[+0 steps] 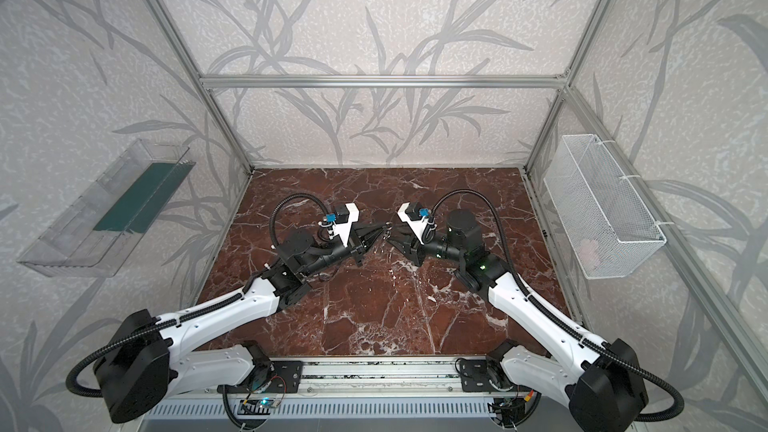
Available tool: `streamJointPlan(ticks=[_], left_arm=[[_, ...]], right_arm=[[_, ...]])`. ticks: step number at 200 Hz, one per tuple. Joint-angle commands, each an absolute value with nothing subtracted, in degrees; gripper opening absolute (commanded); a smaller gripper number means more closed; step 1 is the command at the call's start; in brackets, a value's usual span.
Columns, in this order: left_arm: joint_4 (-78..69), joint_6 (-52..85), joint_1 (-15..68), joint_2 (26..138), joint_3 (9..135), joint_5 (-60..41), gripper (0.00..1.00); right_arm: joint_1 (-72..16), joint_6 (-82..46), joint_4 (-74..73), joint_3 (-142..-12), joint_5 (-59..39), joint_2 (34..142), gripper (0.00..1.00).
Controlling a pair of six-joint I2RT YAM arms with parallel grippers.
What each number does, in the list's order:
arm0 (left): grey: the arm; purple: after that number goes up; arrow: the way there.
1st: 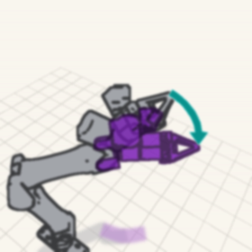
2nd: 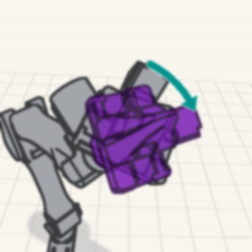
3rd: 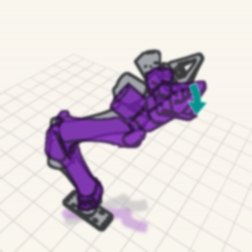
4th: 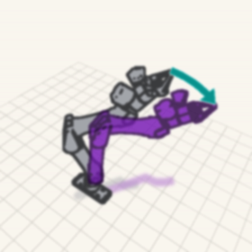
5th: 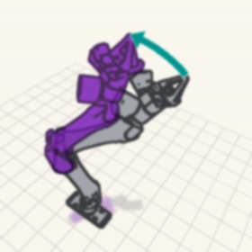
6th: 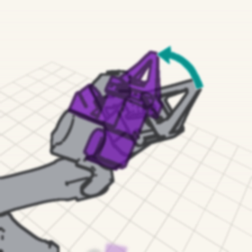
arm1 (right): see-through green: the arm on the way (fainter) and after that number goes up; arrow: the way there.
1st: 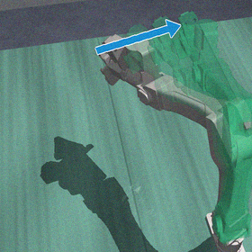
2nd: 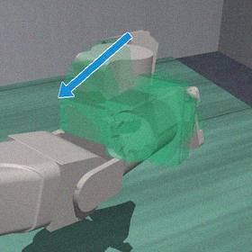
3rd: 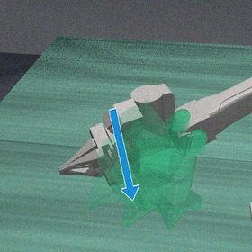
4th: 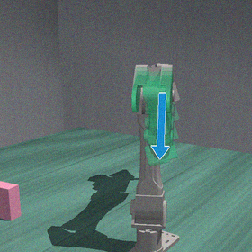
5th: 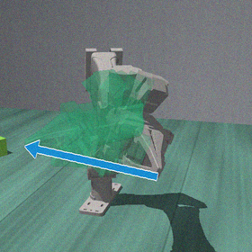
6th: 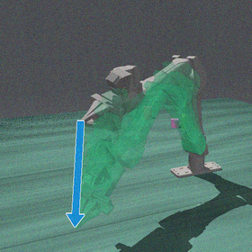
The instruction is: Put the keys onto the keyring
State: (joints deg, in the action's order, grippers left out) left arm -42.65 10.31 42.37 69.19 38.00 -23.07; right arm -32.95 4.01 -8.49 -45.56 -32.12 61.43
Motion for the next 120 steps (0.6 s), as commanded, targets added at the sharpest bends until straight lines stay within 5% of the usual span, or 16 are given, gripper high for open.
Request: streamJointPlan(ticks=[1, 72, 120], left_arm=[[-46.69, 11.29, 42.44, 67.33, 37.49, -24.34, 0.00], [-47.47, 11.40, 42.38, 66.74, 36.83, -24.78, 0.00], [-47.82, 11.27, 42.34, 66.10, 36.30, -24.44, 0.00]], right_arm=[[-33.12, 6.46, -6.33, -45.70, -30.71, 59.23, 0.39], [-32.43, 7.82, -4.47, -45.88, -30.86, 56.22, 0.23], [-32.20, 10.58, -2.72, -44.87, -37.49, 52.98, 0.25]])
